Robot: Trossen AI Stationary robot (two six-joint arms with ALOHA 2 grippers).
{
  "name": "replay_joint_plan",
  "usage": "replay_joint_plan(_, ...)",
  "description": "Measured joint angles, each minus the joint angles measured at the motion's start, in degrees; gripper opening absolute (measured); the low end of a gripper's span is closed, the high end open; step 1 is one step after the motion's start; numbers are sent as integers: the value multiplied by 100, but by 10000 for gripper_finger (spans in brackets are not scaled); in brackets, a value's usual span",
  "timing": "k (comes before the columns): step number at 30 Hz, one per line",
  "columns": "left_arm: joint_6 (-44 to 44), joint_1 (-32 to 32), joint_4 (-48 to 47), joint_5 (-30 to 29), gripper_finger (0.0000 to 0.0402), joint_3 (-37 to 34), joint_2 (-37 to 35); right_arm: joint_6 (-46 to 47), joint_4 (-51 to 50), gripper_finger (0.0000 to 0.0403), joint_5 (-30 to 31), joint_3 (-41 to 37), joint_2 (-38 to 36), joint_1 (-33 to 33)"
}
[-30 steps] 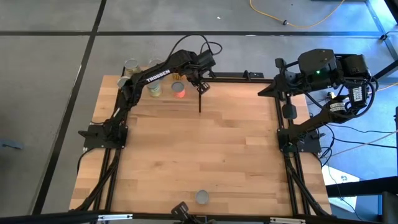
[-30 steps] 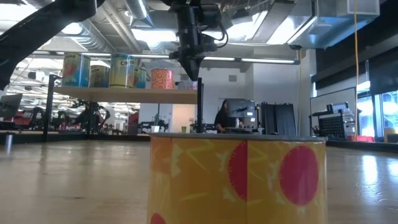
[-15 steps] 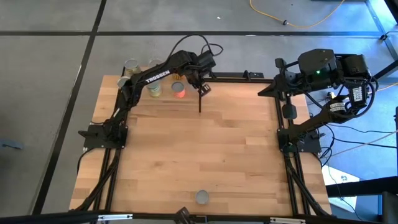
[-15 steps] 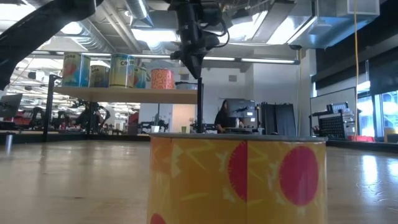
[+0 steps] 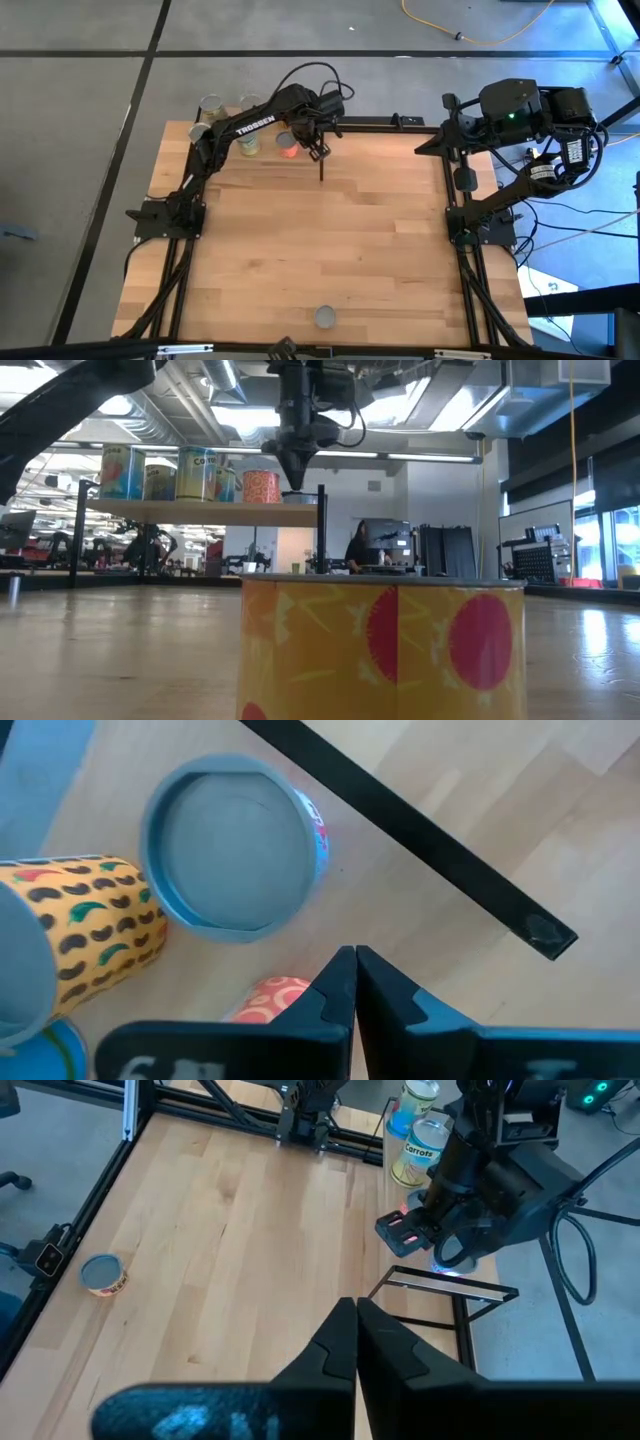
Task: Pick and place cans onto a shelf
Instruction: Put the blue tuna can on the shelf
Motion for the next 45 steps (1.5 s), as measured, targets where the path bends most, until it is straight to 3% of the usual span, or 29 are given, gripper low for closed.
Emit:
replay_joint_plan(11,80,141,62,-238,0,0,-1,-5,0,6,-1,0,0,-1)
replay_joint_plan(26,101,176,203,104,0,-7,264,-5,0,6,-1,-2,0,-1)
replay_joint_plan(45,737,319,598,-272,0,-7,339,-5,0,6,0,-2,-2,-2)
